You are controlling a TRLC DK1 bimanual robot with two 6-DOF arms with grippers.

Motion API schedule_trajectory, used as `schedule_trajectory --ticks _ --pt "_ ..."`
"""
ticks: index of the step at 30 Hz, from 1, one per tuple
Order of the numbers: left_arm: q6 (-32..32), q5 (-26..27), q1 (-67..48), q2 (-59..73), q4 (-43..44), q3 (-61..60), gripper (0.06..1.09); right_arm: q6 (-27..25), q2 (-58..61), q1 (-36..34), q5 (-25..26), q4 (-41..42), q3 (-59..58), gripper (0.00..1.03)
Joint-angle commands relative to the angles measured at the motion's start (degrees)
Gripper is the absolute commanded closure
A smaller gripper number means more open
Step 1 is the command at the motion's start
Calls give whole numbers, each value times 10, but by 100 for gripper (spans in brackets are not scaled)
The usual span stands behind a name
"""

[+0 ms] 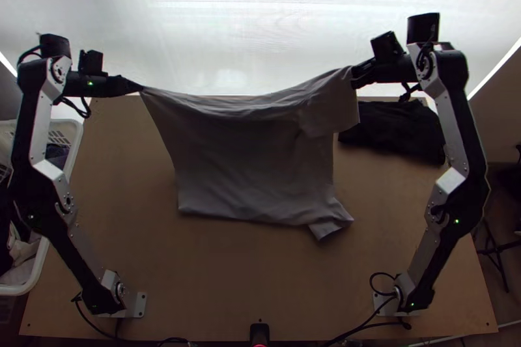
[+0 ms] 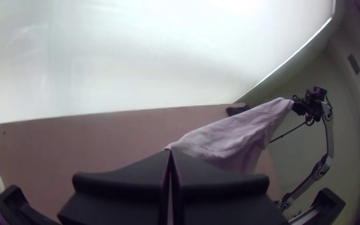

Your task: Fold the t-shirt

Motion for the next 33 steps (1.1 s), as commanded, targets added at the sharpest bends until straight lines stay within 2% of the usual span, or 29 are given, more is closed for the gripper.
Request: schedule_trajectory --ticks 1,3,5,8,14,21,26,30,33 --pt "-68 2 11 -200 76 -4 105 81 -169 -16 1 92 1 100" --pt "-119 4 15 -261 123 -3 105 111 -222 -25 1 136 5 100" --pt "-153 13 16 -311 147 0 105 120 -271 -32 1 159 15 100" --pt "-208 66 17 -370 147 -2 105 119 -331 -23 -7 165 22 100" --pt "-278 162 18 -485 139 -4 105 118 -441 8 -59 121 15 100" --pt "-311 242 18 -575 125 2 105 115 -544 19 -99 78 16 100" --pt "-378 263 18 -588 172 8 105 115 -559 11 -109 66 28 100" --pt "-381 266 19 -582 173 -10 105 110 -546 2 -112 36 18 100" --pt "-379 266 34 -571 178 -50 105 104 -530 -9 -111 12 -46 100"
